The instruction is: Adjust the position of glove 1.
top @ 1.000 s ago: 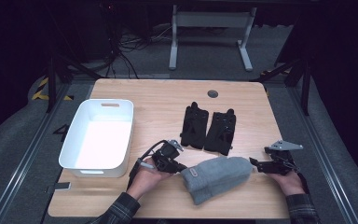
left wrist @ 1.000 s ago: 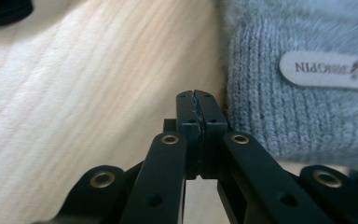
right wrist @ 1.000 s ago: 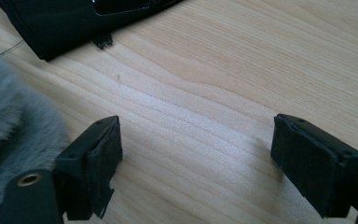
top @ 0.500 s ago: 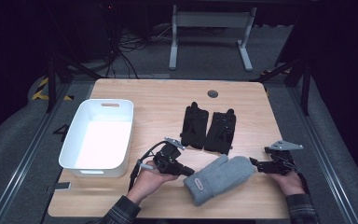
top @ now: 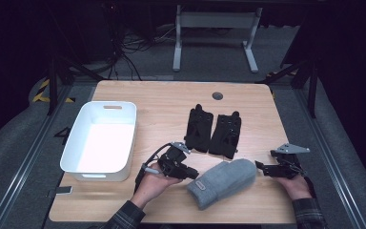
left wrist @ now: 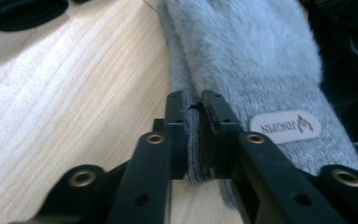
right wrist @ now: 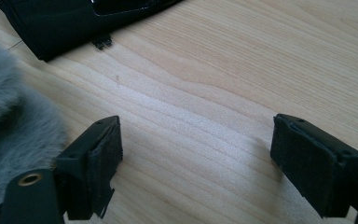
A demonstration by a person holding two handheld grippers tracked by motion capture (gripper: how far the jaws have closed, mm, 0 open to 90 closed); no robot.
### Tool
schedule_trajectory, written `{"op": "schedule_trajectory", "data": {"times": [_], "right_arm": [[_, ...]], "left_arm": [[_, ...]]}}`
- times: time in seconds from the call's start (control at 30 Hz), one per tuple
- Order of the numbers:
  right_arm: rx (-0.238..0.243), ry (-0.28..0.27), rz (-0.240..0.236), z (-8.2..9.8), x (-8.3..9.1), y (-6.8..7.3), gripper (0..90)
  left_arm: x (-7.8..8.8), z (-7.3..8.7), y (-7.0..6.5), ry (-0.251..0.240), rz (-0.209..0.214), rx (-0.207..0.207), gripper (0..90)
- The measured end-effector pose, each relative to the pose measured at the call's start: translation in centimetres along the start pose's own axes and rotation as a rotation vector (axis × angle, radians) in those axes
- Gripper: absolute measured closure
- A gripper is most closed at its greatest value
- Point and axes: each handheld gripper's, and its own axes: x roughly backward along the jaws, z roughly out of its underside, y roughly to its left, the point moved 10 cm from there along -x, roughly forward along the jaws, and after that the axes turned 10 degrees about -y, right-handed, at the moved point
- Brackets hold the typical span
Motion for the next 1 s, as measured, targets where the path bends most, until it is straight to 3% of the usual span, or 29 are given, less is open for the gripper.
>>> {"op": "schedule_trajectory", "data": {"times": [0.17, 0.23, 0.3, 0.4, 0.73, 1.0], "right_arm": [[0.000, 0.000, 0.000, 0.0, 0.0, 0.0, 17.2], [0.000, 0.000, 0.000, 0.0, 0.0, 0.0, 17.2], [0.001, 0.000, 0.001, 0.0, 0.0, 0.0, 17.2], [0.001, 0.000, 0.001, 0.0, 0.0, 0.0, 17.2], [0.000, 0.000, 0.001, 0.0, 0.0, 0.0, 17.2], [0.001, 0.000, 0.001, 0.0, 0.0, 0.0, 17.2]], "left_arm": [[0.2, -1.6, 0.3, -0.031, -0.017, -0.038, 63.6], [0.0, -2.4, 0.0, -0.050, -0.004, -0.063, 56.7], [-0.4, -3.3, -0.3, -0.081, -0.002, -0.106, 47.0], [-1.4, -4.2, -0.7, -0.099, 0.004, -0.117, 38.0], [-5.3, -4.6, -1.6, -0.030, 0.009, -0.160, 18.0], [-7.5, -3.5, -1.6, 0.066, -0.023, -0.181, 12.1]]}}
